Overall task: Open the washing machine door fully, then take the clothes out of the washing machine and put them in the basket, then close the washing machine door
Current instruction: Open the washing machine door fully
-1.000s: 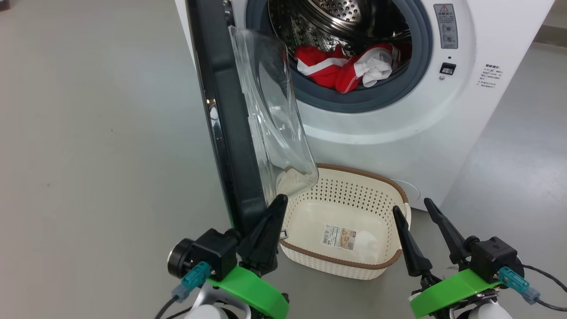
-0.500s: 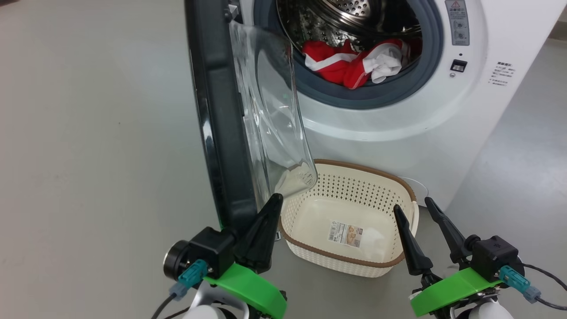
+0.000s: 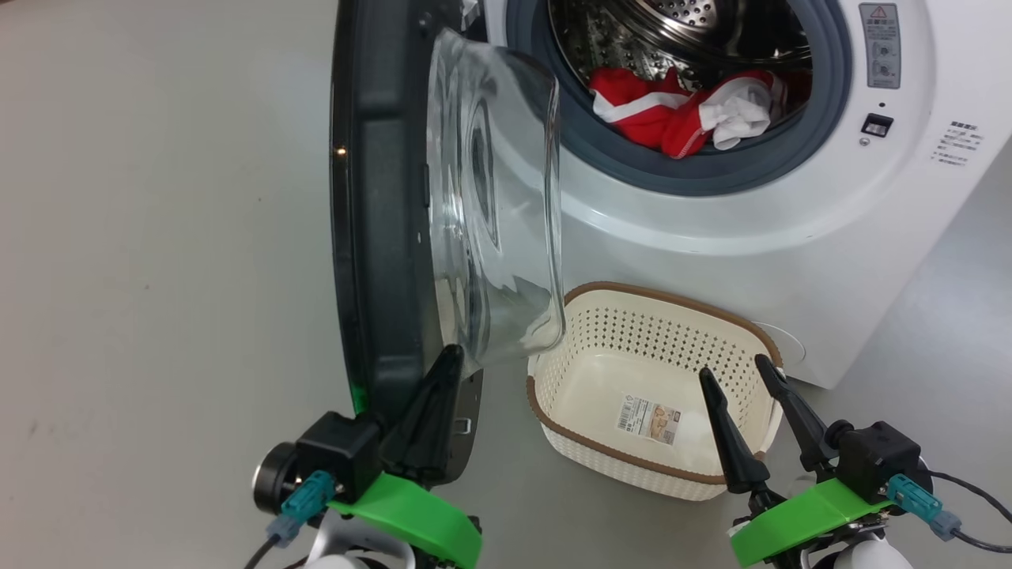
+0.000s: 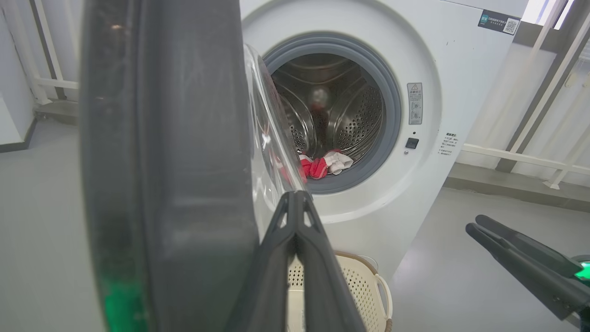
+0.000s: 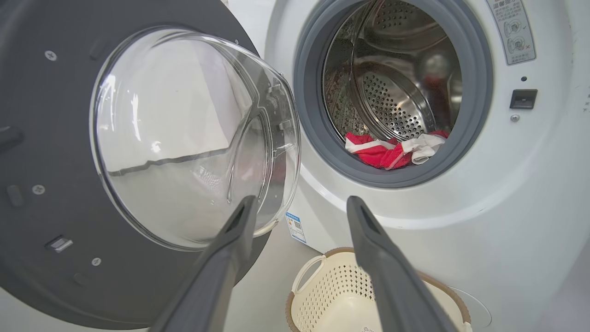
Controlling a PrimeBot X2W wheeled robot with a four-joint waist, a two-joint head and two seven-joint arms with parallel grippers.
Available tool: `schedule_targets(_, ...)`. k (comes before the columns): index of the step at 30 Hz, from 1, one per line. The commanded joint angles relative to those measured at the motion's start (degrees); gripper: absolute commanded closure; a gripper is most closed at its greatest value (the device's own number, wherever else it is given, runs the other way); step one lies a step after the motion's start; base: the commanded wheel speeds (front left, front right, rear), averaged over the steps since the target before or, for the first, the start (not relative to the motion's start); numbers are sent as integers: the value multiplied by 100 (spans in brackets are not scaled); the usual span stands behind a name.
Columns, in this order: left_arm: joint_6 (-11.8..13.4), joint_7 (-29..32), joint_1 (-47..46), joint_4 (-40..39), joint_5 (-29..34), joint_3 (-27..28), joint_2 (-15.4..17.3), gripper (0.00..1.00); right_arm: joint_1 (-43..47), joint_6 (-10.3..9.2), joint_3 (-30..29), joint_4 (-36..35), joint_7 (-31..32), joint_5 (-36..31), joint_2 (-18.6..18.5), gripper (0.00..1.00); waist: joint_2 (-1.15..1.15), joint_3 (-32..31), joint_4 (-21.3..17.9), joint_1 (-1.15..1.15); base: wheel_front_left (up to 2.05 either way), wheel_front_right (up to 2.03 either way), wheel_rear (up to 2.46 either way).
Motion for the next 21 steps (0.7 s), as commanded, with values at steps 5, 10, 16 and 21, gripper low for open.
schedule_targets(5, 206, -20, 70, -145, -78, 441, 273, 100, -242, 26, 198, -119, -37, 48, 8, 0, 0, -21, 110, 0, 0, 0, 0)
schedule_targets(10, 387, -116, 122, -149, -26, 612, 392, 100, -208, 26, 206, -126, -37, 0, 8, 0, 0, -4, 150, 0, 0, 0, 0)
schedule_targets(16, 567, -214, 141, -100, -21, 814, 485, 100, -194, 26, 258, -92, -37, -88, 8, 0, 0, 63, 186, 0, 0, 0, 0)
schedule_targets(21, 631, -251, 97, -6, -65, 967, 564, 100, -218, 26, 310, -54, -37, -149, 8, 0, 0, 94, 191, 0, 0, 0, 0)
